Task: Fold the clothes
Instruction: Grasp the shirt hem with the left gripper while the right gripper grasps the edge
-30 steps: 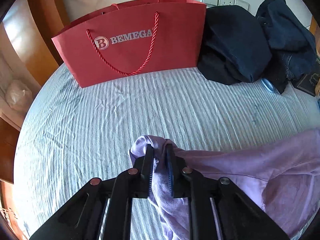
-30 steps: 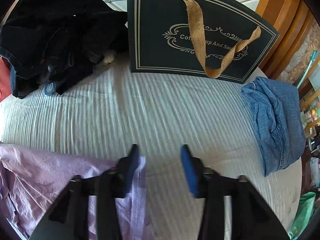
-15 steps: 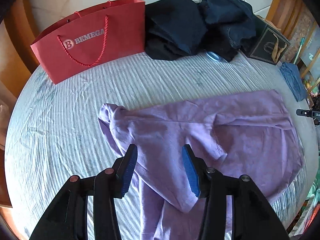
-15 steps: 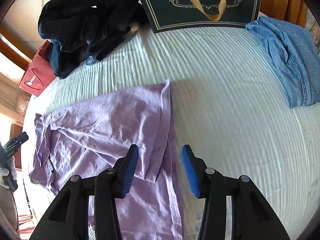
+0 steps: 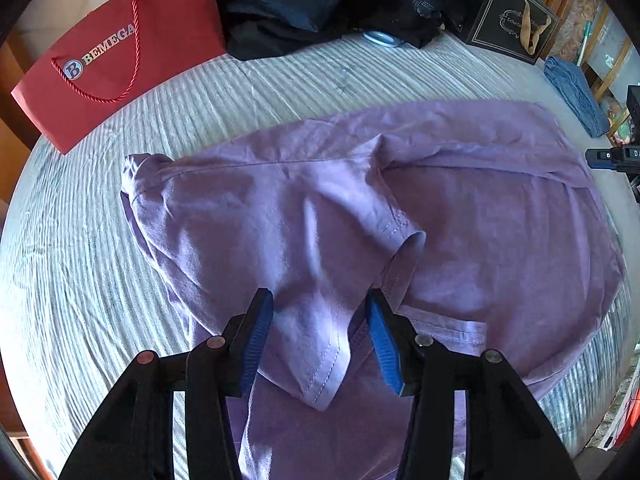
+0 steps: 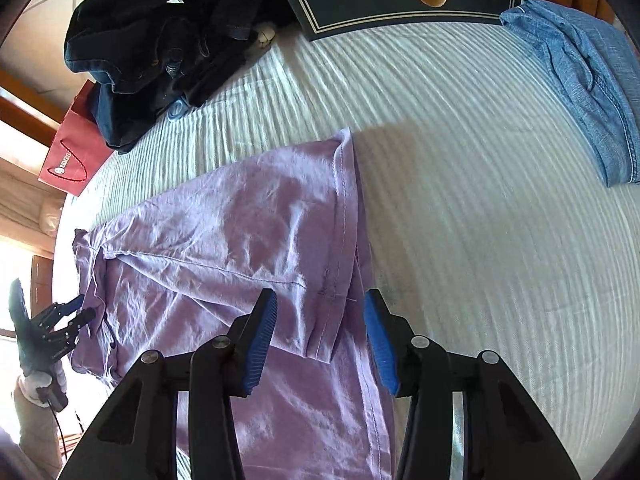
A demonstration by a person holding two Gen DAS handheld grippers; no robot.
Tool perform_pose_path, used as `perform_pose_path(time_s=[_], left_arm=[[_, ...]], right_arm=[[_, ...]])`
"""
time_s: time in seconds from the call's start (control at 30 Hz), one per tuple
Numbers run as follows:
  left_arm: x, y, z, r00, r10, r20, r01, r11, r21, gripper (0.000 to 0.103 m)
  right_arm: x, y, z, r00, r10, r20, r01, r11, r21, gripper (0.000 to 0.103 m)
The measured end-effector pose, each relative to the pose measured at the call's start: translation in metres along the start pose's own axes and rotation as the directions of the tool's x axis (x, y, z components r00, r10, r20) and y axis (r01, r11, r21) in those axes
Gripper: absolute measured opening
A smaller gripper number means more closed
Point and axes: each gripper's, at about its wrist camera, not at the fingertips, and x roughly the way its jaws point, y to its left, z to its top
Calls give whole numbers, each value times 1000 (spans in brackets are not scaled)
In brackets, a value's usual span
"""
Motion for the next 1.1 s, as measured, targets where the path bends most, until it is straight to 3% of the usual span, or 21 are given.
perform_pose_path(time_s=[0.03,0.07,0.1,0.17,0.2,0.3,0.4,0.5,0.6,0.63,0.67,0.77,0.87,0.9,1.0,1.07,1.1], left_arm=[[1,0,-1,1000,8,1,-8,1000,4,35],[2,0,-3,1000,16,2,-16,1000,7,12],[1,2,-3,1000,14,7,-14,1000,-5,6],[-4,7,-3,1000,18,25,-17,999,-28,4],[-7,9,-2,999,26,39,-24,999,-36,4],[-19,21,1,996,47,72,-43,997,-66,4],[-31,30,3,994,57,97,-48,995,-92,3],[-39,33,5,992,53,114,-42,994,-96,3],[-48,34,1,991,42,127,-30,995,-96,3],[-51,34,-3,991,36,130,-23,995,-95,3],[-54,34,-9,991,27,129,-15,996,-90,3],[-52,29,-24,995,13,96,-7,998,-61,3],[-42,23,-35,999,9,40,-8,1000,-30,4],[-39,22,-37,1000,9,21,-8,1000,-22,4],[-46,25,-34,1000,5,29,-3,999,-40,7],[-55,35,-23,998,6,67,-1,997,-79,31],[-60,40,-18,996,8,86,1,995,-98,38]], right_arm=[[2,0,1,1000,6,-5,-6,1000,7,45],[5,0,1,1000,18,-12,-18,1000,9,45],[8,1,2,999,31,-19,-31,999,11,44],[13,6,2,999,33,-28,-33,999,-5,15],[13,13,2,1000,4,-23,-5,999,-40,7],[-2,34,10,991,-117,65,126,979,-160,7],[-27,57,22,958,-197,208,250,930,-269,7],[-60,77,32,913,-188,361,314,890,-331,7],[-85,85,24,877,-148,457,346,854,-388,7],[-87,82,18,881,-142,452,344,848,-404,7],[-84,75,10,898,-137,418,322,852,-412,7],[-48,41,-19,965,-150,216,229,883,-410,8],[-14,14,-44,978,-203,55,209,903,-375,14],[-6,6,-51,976,-216,15,207,910,-360,22],[-21,-5,-43,987,-154,48,161,951,-262,43],[-34,-9,-26,988,-122,97,139,969,-202,45],[-37,-10,-16,988,-108,113,127,977,-171,45]])
